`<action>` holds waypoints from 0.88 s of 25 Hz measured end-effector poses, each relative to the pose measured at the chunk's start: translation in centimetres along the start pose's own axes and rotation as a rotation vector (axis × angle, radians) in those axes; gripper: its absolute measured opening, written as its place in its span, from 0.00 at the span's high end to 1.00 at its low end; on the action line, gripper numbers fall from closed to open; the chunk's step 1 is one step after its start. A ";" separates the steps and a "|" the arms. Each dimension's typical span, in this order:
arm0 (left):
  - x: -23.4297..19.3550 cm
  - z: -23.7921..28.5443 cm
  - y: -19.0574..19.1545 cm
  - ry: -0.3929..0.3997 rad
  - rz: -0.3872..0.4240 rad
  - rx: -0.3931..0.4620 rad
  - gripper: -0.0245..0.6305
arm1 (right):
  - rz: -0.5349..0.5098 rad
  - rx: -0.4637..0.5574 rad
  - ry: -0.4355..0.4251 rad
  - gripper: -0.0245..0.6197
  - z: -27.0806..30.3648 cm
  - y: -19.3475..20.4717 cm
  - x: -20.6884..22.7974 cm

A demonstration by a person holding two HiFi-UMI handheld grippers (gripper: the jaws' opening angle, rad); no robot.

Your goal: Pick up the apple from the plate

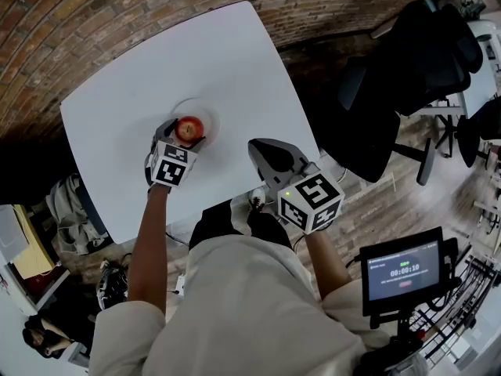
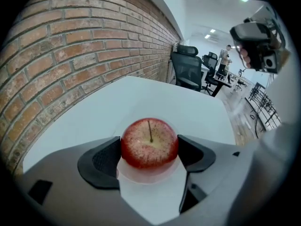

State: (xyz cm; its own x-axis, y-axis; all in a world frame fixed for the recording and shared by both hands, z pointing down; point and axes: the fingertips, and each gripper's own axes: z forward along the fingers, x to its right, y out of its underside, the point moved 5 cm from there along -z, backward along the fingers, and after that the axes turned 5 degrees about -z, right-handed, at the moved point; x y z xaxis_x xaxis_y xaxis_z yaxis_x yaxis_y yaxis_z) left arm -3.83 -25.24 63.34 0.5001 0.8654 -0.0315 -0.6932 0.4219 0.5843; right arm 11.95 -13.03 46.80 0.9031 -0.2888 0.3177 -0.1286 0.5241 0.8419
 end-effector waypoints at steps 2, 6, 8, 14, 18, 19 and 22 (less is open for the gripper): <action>0.1 -0.2 -0.2 -0.003 -0.002 0.001 0.38 | -0.002 0.002 -0.001 0.96 -0.2 0.0 -0.1; 0.2 -0.4 -0.4 -0.008 0.001 0.013 0.38 | -0.006 0.006 -0.004 0.96 -0.5 -0.1 -0.2; 0.4 -0.7 -0.4 -0.008 -0.001 0.014 0.38 | -0.009 0.008 -0.006 0.96 -0.7 -0.1 -0.3; 0.8 -1.8 -0.4 -0.016 -0.008 0.017 0.38 | -0.023 0.020 -0.021 0.96 -1.3 -0.3 -0.8; 1.2 -2.6 -0.2 -0.018 -0.009 0.024 0.38 | -0.033 0.027 -0.034 0.96 -1.6 -0.3 -1.4; 1.4 -2.8 -0.2 -0.019 -0.010 0.024 0.38 | -0.036 0.027 -0.037 0.96 -1.7 -0.3 -1.5; 1.9 -3.5 -0.2 -0.028 -0.014 0.033 0.38 | -0.047 0.031 -0.047 0.96 -2.0 -0.4 -1.8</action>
State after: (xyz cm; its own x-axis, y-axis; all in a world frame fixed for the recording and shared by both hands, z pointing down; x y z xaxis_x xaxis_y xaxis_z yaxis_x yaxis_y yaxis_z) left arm -4.57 -22.77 60.36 0.5239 0.8516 -0.0173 -0.6689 0.4239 0.6106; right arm 11.17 -11.09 44.97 0.8883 -0.3500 0.2974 -0.1003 0.4840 0.8693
